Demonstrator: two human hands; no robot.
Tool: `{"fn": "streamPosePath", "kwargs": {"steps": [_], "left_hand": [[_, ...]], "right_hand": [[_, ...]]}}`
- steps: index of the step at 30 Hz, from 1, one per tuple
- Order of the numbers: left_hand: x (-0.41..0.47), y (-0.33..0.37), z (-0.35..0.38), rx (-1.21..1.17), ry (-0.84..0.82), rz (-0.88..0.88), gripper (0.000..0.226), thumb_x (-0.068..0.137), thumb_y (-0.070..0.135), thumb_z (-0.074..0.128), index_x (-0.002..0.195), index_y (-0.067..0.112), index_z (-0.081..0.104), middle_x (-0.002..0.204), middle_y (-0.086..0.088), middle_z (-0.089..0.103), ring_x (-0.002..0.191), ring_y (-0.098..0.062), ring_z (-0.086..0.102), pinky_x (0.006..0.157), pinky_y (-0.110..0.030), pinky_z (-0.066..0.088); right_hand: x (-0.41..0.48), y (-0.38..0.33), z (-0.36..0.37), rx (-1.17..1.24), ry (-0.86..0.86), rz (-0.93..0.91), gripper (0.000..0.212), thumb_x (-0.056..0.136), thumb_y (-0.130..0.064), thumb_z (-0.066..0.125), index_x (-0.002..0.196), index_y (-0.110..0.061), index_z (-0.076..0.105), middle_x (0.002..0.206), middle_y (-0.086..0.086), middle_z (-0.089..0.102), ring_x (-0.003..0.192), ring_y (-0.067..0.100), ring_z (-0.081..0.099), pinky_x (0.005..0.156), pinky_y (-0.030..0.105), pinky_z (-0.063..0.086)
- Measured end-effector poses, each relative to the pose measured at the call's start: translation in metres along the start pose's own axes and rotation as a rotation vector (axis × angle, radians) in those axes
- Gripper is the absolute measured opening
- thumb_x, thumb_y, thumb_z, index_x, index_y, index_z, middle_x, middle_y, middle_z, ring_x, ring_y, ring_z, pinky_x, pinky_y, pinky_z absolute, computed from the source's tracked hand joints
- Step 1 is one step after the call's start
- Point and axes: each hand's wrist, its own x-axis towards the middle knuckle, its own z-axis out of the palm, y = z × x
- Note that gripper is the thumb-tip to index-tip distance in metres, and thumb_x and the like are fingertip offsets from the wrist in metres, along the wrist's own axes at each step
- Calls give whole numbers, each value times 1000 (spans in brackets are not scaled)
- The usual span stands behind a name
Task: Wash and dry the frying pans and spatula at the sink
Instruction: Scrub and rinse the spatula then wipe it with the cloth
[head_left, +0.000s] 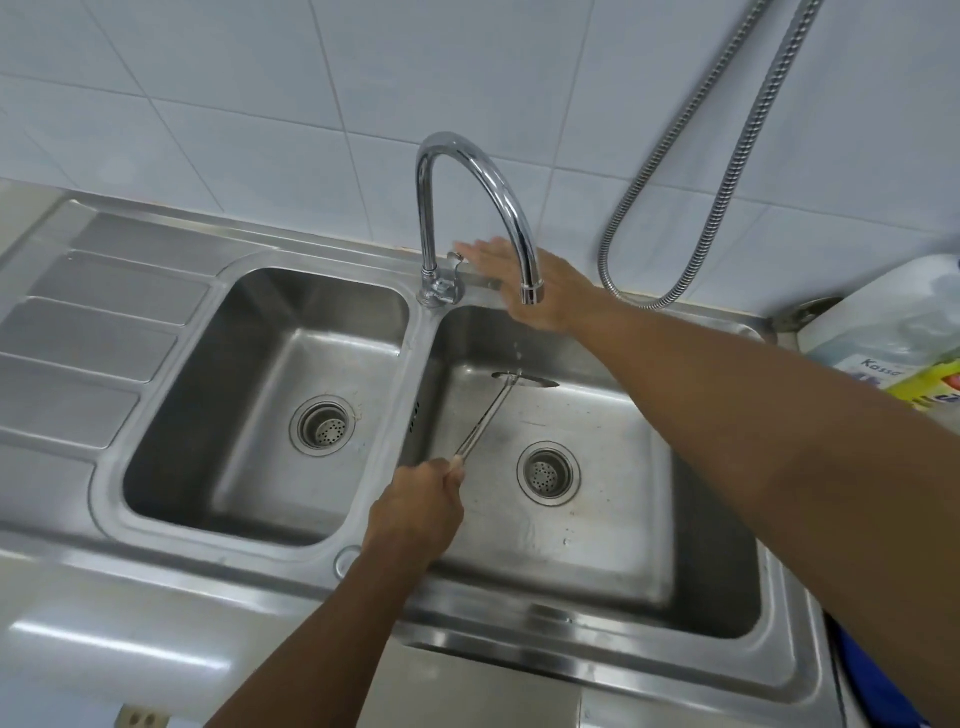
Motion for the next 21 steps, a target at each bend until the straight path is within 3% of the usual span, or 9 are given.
{"fn": "streamPosePath", "kwargs": {"steps": [2,4,6,9,12,15,19,21], "left_hand": [[-3,3,-2,29,11,10,48,105,56,35,84,22,60,75,-4,66,72,-26,68,78,-45,61],[-7,9,-3,45,22,25,48,104,58,35,79,23,56,74,-3,65,69,-25,66,75,-45,61],[-10,16,-1,41,18,26,51,105,54,35,82,18,62,75,-5,65,69,-25,66,75,-43,61],[-14,30,5,-11,-31,-8,48,107,39,40,96,3,69,82,-11,68,74,-27,67,74,-38,59],[-27,49,13,-28,-77,32,45,109,32,39,101,-3,66,89,-15,66,74,-25,64,66,-32,52],[-47,68,27,-76,-74,101,47,109,41,37,101,1,60,93,-17,67,75,-28,68,64,-41,60],[-78,98,51,-118,-43,161,43,108,44,37,104,6,56,94,-20,66,81,-39,67,71,-53,61],[-93,115,62,-161,-25,182,45,107,46,39,108,6,59,96,-19,68,86,-39,67,77,-49,59]], "right_hand": [[-28,-7,9,228,135,196,69,95,-2,44,155,-34,35,148,8,53,130,30,53,108,39,44],[-65,-7,34,365,191,396,53,97,1,44,146,-17,51,145,12,56,132,29,52,108,33,39],[-104,-8,66,512,204,598,51,95,2,48,144,-10,53,151,13,49,141,29,44,117,37,35],[-158,-19,91,716,163,886,55,91,-3,52,146,-10,49,143,15,55,130,32,54,106,35,46],[-206,-33,94,776,82,902,64,90,-6,51,152,-13,38,141,14,55,119,34,61,95,38,53],[-253,-26,92,737,114,831,64,94,-8,49,156,-18,33,154,9,43,135,28,49,109,39,45],[-326,2,83,407,262,792,55,90,-8,53,144,-15,45,149,7,46,137,27,44,114,40,38],[-364,21,82,183,228,839,59,92,-13,53,149,-12,39,158,9,36,146,31,33,121,44,27]]}}
